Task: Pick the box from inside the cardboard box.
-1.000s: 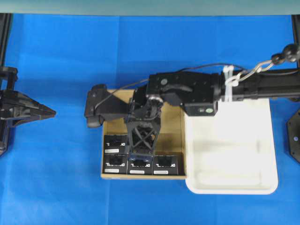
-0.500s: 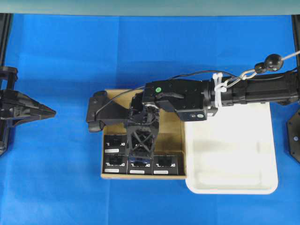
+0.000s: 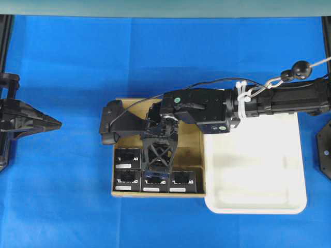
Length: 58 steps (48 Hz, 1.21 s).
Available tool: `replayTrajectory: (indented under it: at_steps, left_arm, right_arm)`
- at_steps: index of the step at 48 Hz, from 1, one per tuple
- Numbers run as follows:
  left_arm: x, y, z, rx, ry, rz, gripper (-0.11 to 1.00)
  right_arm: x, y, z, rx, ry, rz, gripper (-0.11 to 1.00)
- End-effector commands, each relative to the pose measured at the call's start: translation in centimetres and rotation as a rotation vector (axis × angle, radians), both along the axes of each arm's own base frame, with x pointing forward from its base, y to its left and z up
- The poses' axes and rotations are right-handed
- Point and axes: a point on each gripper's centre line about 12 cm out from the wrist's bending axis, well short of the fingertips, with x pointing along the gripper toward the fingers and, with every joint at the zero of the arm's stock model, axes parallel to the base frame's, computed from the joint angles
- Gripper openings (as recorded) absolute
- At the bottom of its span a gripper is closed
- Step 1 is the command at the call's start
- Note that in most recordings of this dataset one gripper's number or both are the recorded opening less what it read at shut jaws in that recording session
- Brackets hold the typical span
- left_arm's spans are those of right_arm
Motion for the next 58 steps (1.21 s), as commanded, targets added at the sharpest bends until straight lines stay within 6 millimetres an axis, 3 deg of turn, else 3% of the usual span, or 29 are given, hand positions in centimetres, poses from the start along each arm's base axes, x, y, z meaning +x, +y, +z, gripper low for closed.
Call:
replayTrajectory:
  at_steps: [1,58]
  left_arm:
    - [0.2,0.0,1.2,-0.001,-0.032,-0.001,-0.07]
    - [0.2,0.0,1.2,-0.002,-0.035,-0.001,-0.07]
  right_arm:
    - [-0.1,-0.3,-0.4,-0.003,0.004,-0.008,1.0]
    - [-1.9,-7.1,-0.9,-0.048,0.012,-0.085,1.0]
